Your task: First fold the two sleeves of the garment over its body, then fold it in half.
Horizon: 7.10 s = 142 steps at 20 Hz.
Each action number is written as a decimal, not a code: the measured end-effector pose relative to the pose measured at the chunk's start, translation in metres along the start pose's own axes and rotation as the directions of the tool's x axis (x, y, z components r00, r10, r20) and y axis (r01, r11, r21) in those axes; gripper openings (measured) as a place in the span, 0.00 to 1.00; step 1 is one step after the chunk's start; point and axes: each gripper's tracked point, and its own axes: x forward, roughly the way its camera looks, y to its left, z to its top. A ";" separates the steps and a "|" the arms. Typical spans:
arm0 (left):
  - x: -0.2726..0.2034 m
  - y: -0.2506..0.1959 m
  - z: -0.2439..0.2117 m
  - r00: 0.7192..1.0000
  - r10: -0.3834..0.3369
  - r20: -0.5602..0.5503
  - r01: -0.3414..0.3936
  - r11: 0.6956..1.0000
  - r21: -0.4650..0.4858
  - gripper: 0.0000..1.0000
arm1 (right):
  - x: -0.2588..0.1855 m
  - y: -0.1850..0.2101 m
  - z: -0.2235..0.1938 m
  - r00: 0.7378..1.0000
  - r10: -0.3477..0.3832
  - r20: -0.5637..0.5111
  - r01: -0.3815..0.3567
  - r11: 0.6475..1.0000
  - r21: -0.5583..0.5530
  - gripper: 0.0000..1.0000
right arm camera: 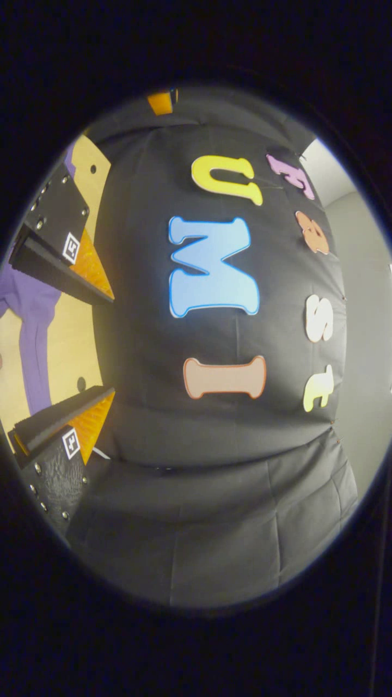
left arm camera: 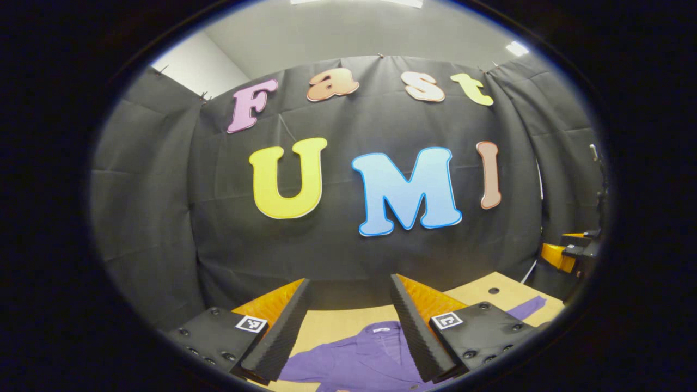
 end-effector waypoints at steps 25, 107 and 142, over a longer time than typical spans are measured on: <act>0.051 -0.089 -0.037 0.993 -0.005 -0.116 0.015 0.996 0.087 1.00 | 0.090 -0.164 -0.256 0.858 -0.194 -0.476 0.215 0.977 -0.011 0.94; -0.085 0.275 -0.166 0.900 0.332 -0.283 -0.357 0.933 -0.040 0.98 | -0.008 0.446 -0.247 0.592 0.550 -0.589 -0.458 0.831 0.316 0.01; -0.100 0.401 -0.496 0.650 0.373 -0.662 -0.537 0.842 -0.052 1.00 | -0.051 0.354 -0.235 0.623 0.414 -0.664 -0.424 0.892 0.159 0.69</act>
